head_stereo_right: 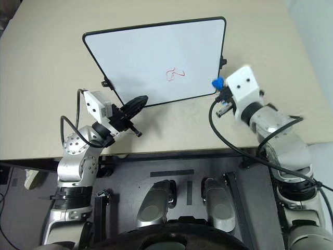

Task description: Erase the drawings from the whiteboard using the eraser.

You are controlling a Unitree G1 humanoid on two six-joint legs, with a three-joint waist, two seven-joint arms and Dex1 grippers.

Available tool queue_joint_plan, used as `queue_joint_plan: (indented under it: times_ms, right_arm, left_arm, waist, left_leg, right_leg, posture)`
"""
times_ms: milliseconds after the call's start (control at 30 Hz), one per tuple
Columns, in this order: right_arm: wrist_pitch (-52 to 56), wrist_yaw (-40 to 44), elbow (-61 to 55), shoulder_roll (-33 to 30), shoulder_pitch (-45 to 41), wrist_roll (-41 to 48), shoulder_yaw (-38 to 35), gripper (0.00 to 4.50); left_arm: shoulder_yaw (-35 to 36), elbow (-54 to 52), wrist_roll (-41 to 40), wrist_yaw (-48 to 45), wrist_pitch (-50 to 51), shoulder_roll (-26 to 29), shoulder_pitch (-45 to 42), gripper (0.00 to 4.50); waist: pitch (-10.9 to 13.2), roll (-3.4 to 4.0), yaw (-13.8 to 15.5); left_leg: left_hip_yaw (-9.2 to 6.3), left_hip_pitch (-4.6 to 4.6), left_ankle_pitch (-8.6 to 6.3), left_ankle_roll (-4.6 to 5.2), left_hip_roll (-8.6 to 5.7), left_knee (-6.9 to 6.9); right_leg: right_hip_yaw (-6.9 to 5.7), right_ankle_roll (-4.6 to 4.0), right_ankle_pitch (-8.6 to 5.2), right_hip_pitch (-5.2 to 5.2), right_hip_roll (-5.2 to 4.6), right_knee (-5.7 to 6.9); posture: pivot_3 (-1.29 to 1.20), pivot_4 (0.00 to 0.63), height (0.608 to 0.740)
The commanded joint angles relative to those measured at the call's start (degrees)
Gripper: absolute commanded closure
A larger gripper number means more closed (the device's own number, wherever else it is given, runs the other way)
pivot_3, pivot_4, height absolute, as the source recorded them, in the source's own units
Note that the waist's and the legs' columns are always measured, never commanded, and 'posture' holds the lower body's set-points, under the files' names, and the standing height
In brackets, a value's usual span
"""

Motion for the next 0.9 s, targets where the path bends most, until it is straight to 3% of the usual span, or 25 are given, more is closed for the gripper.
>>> queue_joint_plan:
  times_ms: [33, 400, 800, 900]
  right_arm:
    - [-11.7, -0.5, 6.4, 3.5, -3.4, -5.2, 3.5, 4.48]
    - [-46.2, -1.0, 28.8, 9.7, -7.3, -20.4, 12.1, 4.48]
    - [-55.6, -2.6, 49.3, 15.7, -10.3, -26.4, 12.4, 4.48]
    - [-56.2, -3.0, 51.0, 16.0, -10.7, -26.7, 11.3, 4.48]
  left_arm:
    - [0.1, -0.3, 0.2, -0.2, -1.8, 0.0, -1.3, 4.50]
    - [-0.3, -1.2, 0.2, 0.4, -2.1, -0.7, -1.4, 4.50]
    - [-0.3, -2.3, 0.1, 0.7, -1.9, -0.7, -0.5, 4.50]
    - [-0.4, -2.5, 0.1, 0.8, -1.7, -0.7, -0.5, 4.50]
  waist:
    - [0.0, 0.00, -0.1]
    - [0.0, 0.00, 0.1]
    - [0.0, -0.02, -0.5]
    - [0.0, -0.01, -0.5]
  left_leg:
    - [0.00, 0.00, 0.00, 0.00, 0.01, 0.00]
    - [-0.01, -0.05, -0.03, 0.04, 0.01, 0.05]
    - [-0.05, 0.02, 0.00, 0.07, 0.06, 0.24]
    - [-0.10, 0.04, 0.02, 0.06, 0.05, 0.27]
  right_leg:
    - [0.00, 0.01, 0.00, -0.03, 0.01, 0.01]
    - [0.00, -0.49, 0.37, -0.13, -0.06, -0.02]
    - [0.01, -0.64, 0.71, -0.10, -0.05, -0.02]
    - [0.02, -0.28, 0.67, -0.10, -0.05, -0.03]
  posture:
    - [0.00, 0.150, 0.740]
    - [0.00, 0.150, 0.740]
    - [0.00, 0.150, 0.740]
    - [0.00, 0.150, 0.740]
